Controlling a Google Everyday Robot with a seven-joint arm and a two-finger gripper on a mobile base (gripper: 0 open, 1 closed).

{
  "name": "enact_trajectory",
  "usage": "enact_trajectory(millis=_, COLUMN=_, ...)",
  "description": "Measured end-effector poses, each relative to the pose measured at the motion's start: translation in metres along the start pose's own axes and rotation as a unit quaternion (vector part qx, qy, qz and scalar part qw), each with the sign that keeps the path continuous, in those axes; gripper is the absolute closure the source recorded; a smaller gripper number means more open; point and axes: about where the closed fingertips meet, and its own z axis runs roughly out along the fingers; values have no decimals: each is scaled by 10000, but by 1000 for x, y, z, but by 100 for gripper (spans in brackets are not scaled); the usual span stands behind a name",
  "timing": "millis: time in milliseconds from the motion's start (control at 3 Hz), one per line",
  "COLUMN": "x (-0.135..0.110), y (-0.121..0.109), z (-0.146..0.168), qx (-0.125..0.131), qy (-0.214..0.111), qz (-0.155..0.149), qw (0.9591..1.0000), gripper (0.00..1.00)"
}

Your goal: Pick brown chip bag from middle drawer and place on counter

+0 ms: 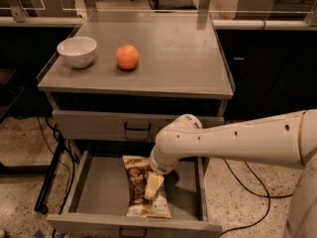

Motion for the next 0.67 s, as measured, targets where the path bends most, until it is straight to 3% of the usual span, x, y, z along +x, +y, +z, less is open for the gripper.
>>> enact_trajectory(millis=333, x=8, y=-7, z=26, qx=-169, qy=12, qz=-141, qw=9998, gripper=0)
enact_trajectory(millis=667, x=9, y=-6, z=29, qx=-188, qy=-13, qz=-178, qw=9997, gripper=0)
